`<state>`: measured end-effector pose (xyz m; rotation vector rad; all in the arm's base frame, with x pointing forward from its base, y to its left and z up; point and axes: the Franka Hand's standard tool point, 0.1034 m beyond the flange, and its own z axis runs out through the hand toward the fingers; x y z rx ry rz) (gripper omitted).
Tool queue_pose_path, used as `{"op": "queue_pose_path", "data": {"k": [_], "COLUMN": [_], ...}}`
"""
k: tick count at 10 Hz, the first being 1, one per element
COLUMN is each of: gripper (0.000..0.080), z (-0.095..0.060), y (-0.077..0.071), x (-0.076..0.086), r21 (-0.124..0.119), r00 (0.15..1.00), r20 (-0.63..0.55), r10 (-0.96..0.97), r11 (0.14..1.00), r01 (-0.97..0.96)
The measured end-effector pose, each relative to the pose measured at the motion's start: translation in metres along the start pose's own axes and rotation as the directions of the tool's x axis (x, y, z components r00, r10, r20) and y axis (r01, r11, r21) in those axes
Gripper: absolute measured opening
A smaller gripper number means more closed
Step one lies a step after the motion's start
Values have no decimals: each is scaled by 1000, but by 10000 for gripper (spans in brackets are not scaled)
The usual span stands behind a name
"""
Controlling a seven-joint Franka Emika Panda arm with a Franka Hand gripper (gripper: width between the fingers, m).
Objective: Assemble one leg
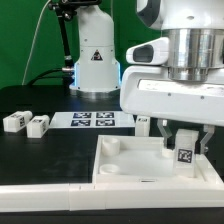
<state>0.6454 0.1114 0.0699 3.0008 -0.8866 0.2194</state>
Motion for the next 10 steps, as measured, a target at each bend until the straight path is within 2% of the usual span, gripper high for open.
{"op": "queue_pose_path", "data": {"k": [1,4,5,6,7,10], "gripper": [307,321,497,497,621,648], "z": [0,0,1,0,0,0], "y": [6,8,7,7,7,7], "x": [3,4,4,4,4,4], "r21": [-12,-14,-14,-14,-14,-14], "r00": [997,998,998,998,998,998], "r20": [-6,-7,-7,-7,-7,-7], "r10": [79,59,59,58,58,58], "r11": [997,998,998,998,998,998], "r01": [-79,-59,-59,-58,-58,-58]}}
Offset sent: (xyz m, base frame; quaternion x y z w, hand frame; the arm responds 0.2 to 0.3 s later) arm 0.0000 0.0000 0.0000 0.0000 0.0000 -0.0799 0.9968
